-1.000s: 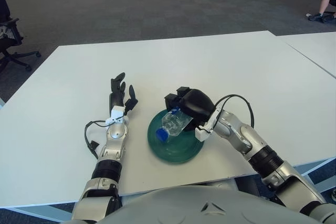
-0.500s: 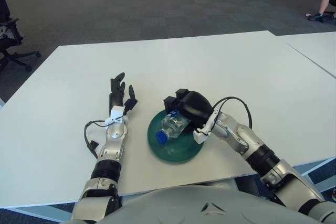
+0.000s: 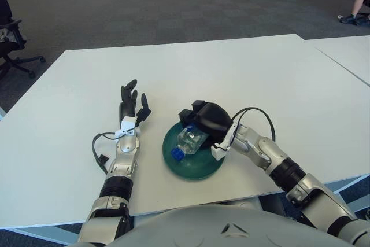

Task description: Put the bottle into the plate.

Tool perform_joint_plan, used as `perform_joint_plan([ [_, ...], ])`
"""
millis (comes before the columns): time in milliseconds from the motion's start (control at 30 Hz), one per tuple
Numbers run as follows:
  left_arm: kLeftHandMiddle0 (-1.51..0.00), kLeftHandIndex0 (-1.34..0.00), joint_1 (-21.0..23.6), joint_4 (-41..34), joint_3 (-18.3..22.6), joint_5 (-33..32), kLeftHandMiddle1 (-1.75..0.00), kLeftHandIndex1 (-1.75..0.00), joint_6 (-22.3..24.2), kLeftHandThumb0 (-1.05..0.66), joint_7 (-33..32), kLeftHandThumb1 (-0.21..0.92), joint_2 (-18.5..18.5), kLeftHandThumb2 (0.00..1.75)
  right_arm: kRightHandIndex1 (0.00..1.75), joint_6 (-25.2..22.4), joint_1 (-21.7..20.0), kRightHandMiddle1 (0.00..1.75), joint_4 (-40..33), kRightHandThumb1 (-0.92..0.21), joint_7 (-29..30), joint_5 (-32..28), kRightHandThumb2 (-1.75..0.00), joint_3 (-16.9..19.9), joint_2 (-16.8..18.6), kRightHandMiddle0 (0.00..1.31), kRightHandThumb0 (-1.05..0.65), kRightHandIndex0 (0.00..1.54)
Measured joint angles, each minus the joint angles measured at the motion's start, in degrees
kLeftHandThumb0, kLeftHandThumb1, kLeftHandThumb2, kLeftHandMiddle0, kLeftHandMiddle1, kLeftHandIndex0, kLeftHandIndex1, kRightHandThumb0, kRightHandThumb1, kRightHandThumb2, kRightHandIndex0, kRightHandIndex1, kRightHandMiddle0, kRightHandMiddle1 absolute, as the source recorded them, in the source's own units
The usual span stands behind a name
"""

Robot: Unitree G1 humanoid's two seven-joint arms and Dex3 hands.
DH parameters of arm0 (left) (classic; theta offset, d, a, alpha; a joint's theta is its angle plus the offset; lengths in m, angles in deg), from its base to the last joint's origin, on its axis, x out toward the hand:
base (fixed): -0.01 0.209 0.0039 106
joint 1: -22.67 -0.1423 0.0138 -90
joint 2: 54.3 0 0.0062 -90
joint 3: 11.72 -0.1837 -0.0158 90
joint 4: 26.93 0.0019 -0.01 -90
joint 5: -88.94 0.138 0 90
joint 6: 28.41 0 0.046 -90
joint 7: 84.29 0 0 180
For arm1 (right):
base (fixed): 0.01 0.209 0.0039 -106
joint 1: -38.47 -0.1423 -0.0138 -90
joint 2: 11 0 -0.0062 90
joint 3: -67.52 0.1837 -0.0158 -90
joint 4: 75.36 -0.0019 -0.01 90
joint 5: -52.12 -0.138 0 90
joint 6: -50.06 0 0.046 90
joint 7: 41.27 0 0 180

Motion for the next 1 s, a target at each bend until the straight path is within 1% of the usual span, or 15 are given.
perform_joint_plan([
  [533,-0.37,0.00,-0.12,-0.25,-0.09,-0.08,0.00,-0.77,0.00,-0.74,0.29,0.92,-0.30,0.84,1.69,0.05,-0.06,1.75,1.44,-0.14,-0.19,0.00,-1.51,-1.65,-0.02,0.51,0.00,0.76],
  [1000,-0.38,0.00,-0.13,-0.37,-0.12,0.60,-0.01,-0.78,0.17,-0.76,-0.24,0.92,-0.48,0.86,1.72,0.07,-0.38,1.75,1.61,-0.13,-0.05,0.32,-1.53,-2.24,-0.09,0.52,0.00,0.76],
])
